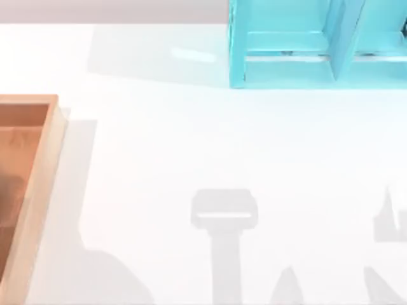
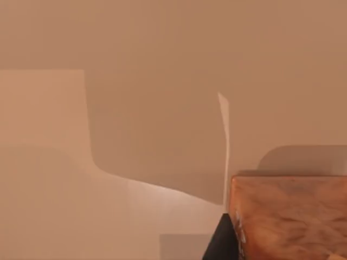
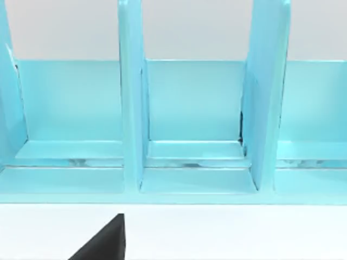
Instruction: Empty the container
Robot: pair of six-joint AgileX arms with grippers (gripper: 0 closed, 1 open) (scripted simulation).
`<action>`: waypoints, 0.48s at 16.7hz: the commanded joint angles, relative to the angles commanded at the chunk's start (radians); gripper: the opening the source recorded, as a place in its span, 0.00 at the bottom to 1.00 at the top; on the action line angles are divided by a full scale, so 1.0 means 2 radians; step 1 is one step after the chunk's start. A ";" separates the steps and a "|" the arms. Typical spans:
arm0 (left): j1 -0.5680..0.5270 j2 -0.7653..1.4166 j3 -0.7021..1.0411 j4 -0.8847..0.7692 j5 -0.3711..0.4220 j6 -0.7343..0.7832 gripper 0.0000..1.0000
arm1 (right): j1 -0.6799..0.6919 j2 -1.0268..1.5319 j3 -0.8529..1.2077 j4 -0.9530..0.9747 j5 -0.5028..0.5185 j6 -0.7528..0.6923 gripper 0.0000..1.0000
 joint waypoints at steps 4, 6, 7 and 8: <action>-0.001 -0.002 0.001 -0.001 0.000 0.000 0.00 | 0.000 0.000 0.000 0.000 0.000 0.000 1.00; -0.002 -0.011 0.016 -0.017 -0.003 -0.003 0.00 | 0.000 0.000 0.000 0.000 0.000 0.000 1.00; -0.003 -0.020 0.030 -0.030 -0.005 -0.005 0.00 | 0.000 0.000 0.000 0.000 0.000 0.000 1.00; -0.006 -0.029 0.046 -0.046 -0.006 -0.007 0.00 | 0.000 0.000 0.000 0.000 0.000 0.000 1.00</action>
